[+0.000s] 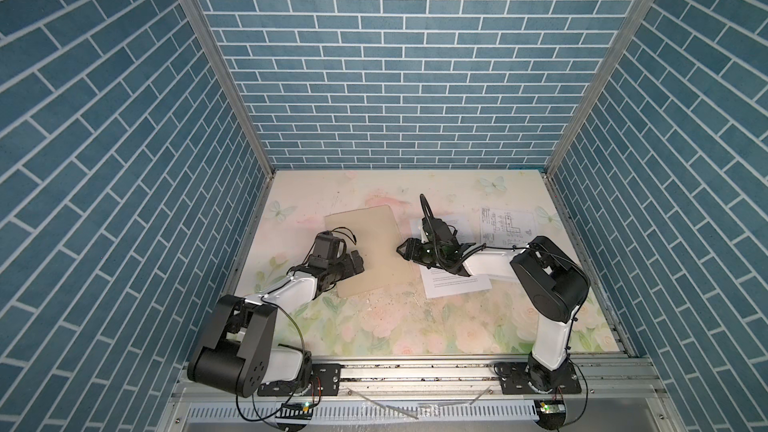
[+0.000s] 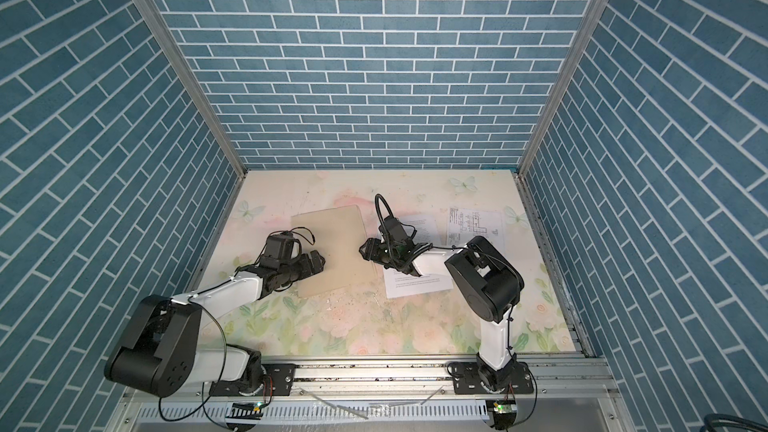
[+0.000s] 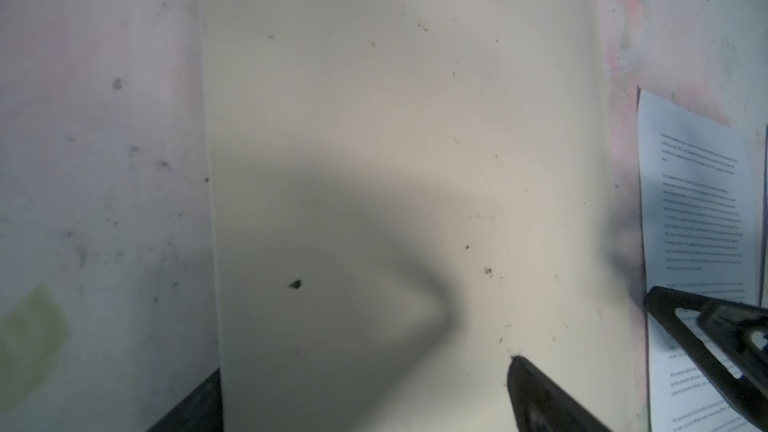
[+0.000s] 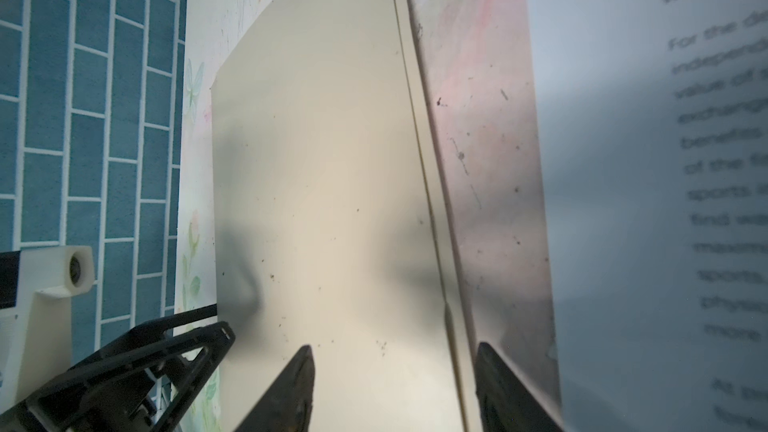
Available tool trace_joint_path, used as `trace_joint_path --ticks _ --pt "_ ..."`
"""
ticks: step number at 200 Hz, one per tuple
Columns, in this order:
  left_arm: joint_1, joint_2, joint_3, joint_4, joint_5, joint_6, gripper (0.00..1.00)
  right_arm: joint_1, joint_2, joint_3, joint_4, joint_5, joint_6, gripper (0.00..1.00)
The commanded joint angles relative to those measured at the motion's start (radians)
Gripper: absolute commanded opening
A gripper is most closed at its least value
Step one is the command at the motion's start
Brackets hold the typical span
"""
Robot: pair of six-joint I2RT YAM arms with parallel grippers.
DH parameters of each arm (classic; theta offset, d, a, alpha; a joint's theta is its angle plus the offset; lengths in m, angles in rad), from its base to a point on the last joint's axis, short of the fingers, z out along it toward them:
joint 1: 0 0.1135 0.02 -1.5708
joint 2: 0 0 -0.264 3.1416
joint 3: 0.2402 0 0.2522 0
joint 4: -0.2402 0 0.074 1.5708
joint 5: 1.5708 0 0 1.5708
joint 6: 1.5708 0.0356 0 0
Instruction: Put the files into the folder
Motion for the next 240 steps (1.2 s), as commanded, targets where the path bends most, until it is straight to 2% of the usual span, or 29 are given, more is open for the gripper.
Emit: trace_joint_path --ticks 1,53,84,120,206,240 --pt "-0.02 0.03 0.004 -0.003 0.011 0.001 1.0 0.005 0.015 -0.001 0.021 0.009 0.032 0.61" --pt "-0.05 0.069 0.017 0.047 0.026 0.003 1.0 0.008 0.013 -0.05 0.064 0.003 0.053 0.59" --pt "-0.05 0.059 0.022 0.026 0.023 0.006 1.0 0.007 -0.043 -0.074 0.003 0.085 0.013 0.6" --pt "-0.05 0.016 0.005 -0.015 -0.024 0.014 1.0 0.006 -0.04 0.034 -0.143 0.114 -0.101 0.62" --pt "-0.049 -0.032 0.006 -0.067 -0.054 0.018 1.0 -0.013 0.1 0.273 -0.272 0.139 -0.263 0.66" --pt "-0.048 -0.029 0.009 -0.072 -0.039 0.018 1.0 -0.02 0.144 0.319 -0.32 0.139 -0.302 0.67"
